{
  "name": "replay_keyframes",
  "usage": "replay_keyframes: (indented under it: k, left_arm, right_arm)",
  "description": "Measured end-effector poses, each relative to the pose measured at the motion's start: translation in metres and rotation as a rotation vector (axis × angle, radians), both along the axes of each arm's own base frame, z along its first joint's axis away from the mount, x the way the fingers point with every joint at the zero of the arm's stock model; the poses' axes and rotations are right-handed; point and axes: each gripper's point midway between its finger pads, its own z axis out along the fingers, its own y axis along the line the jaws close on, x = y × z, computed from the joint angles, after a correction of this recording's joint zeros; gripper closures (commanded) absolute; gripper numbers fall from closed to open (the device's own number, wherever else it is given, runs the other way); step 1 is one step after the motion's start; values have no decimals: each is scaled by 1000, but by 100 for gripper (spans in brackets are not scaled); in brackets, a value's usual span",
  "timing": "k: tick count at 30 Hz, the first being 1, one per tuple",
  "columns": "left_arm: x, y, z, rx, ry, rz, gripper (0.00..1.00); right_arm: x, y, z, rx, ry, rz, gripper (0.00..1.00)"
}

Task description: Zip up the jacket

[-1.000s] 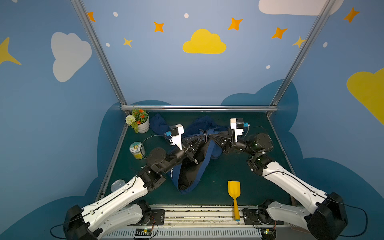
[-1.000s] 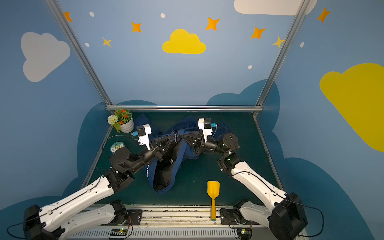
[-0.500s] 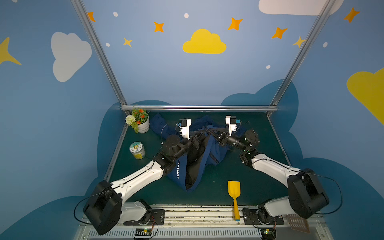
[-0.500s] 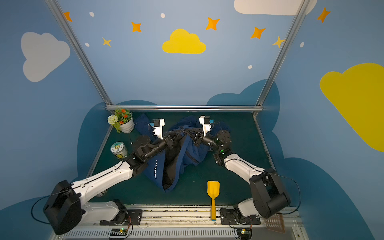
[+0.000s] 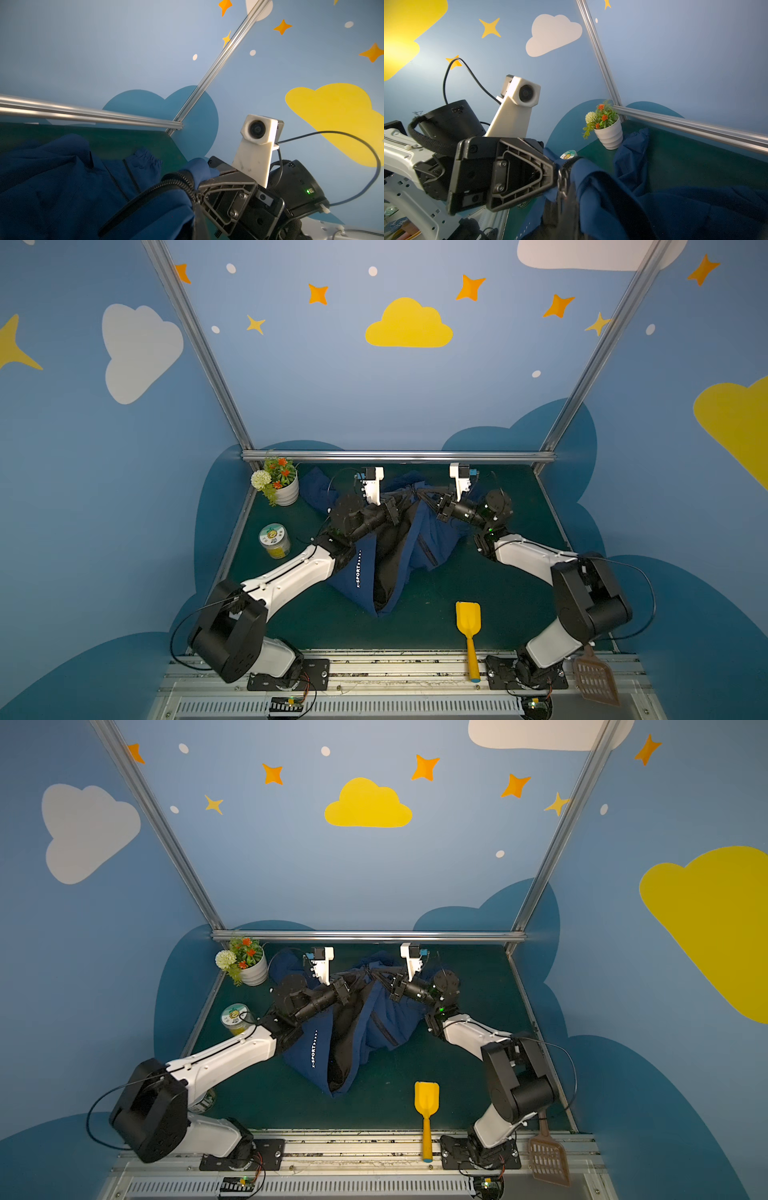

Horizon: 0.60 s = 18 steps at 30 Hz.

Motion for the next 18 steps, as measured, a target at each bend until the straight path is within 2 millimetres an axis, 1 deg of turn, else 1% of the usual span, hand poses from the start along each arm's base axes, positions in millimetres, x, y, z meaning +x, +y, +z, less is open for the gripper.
replay_keyframes:
  k: [3,6,8,13,16,18]
  left_arm:
    - [28,0,-18,-5,29,-2,97]
    - [45,-3,-29,-10,60,-22,97]
    - [45,-5,-33,-12,72,-41,97]
    - [39,-8,-30,-25,76,-72,97]
    - [33,-9,-30,-26,85,-93,97]
    - [29,-10,-32,-20,100,-108,97]
  right_arm:
    - [27,1,-15,-8,39,10,100]
    - [44,-2,-29,-12,85,22,100]
    - [44,-4,-32,-18,99,31,100]
    - [35,-8,-28,-20,93,33,100]
    - [28,-12,-30,-21,99,29,88]
    - [29,-15,-32,-16,98,12,81]
